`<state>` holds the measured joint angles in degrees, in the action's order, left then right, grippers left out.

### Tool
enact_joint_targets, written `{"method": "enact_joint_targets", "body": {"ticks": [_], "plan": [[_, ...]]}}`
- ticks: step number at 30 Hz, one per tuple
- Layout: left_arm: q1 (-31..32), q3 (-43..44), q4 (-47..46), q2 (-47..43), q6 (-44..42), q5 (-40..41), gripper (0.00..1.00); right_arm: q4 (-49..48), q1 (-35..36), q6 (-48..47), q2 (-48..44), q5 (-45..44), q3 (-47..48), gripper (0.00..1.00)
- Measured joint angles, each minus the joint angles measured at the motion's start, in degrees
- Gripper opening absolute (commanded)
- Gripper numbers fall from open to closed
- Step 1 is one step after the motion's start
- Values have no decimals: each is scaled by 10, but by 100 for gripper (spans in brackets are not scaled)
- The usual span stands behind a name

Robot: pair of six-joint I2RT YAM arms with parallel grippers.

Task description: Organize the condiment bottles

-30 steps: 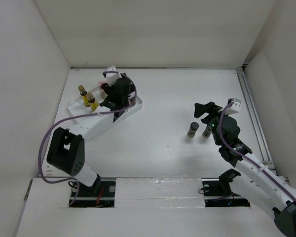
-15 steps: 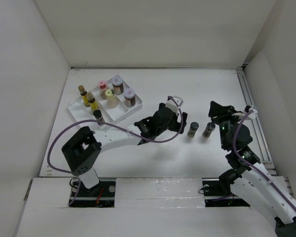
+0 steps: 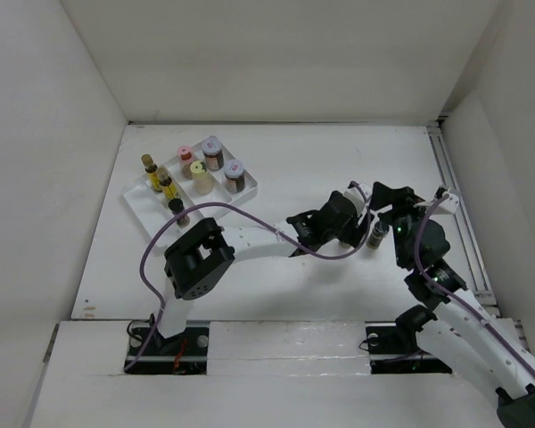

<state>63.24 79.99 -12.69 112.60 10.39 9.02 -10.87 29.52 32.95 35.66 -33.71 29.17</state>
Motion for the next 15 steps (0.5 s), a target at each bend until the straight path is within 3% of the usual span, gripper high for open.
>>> {"method": "enact_joint_targets", "body": {"ticks": [1,5,10,15], "plan": [[0,7,3,8,-1,3,55,3,-1,0,0,0,0,66],[-2,12,7,23,-5,8,32,2,-2,-1,-8,1,0,66],[-2,1,-4,19,-5,28,28,2,-2,-1,-19,0,0,66],[-8,-95,-10,-71,-5,91,28,2,-2,-1,-23,1,0,69]]}}
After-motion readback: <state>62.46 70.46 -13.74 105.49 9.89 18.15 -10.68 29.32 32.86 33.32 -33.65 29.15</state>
